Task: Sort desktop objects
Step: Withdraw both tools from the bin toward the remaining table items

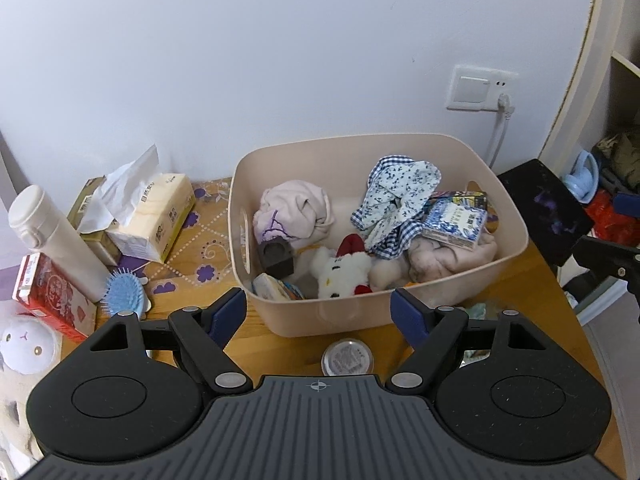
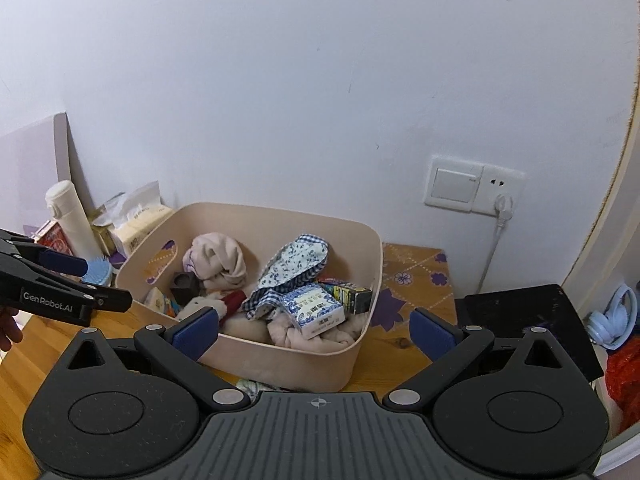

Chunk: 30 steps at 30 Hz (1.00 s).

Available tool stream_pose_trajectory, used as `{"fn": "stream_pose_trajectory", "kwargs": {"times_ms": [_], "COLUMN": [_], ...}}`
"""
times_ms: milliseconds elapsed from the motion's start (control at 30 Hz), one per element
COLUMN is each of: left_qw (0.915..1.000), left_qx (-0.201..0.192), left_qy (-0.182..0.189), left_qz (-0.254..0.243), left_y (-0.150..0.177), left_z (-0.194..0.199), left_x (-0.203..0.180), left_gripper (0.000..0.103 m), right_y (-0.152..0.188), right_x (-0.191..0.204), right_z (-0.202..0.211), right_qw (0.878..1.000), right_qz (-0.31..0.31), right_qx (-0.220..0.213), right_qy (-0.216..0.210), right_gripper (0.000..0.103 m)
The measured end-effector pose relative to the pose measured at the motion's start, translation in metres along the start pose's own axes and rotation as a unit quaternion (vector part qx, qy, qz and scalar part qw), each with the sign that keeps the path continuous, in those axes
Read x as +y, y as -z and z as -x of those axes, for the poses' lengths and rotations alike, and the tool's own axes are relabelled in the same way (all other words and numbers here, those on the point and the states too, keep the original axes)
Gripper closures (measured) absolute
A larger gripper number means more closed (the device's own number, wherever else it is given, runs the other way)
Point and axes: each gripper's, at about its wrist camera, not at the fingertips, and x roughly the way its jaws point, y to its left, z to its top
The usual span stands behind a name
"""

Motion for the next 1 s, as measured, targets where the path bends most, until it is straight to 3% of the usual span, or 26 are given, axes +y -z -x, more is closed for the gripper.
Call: {"fn": "stream_pose_trajectory", "kwargs": {"times_ms": [667,1000], "left_qw": [0.9995,0.9994], "left_qx": [-0.009,0.012], "left_qy": [0.025,0.03], "left_qz": [0.018,0.016], "left_y": [0.048,0.073], "left_z": [0.03,0.022], "left_x": [0.013,0.01], "left_gripper": [0.022,0.022], "right_y": [0.047,0.078], "right_x": [0.016,0.028], "right_z": [0.048,0.052], "right_qw": [0.994,0.993], "right_qz": [0.048,0.07], "right_qx": [-0.099,-0.092], "right_qy": [-0.001,-0.007], "right_gripper": [0.0,0.0]}}
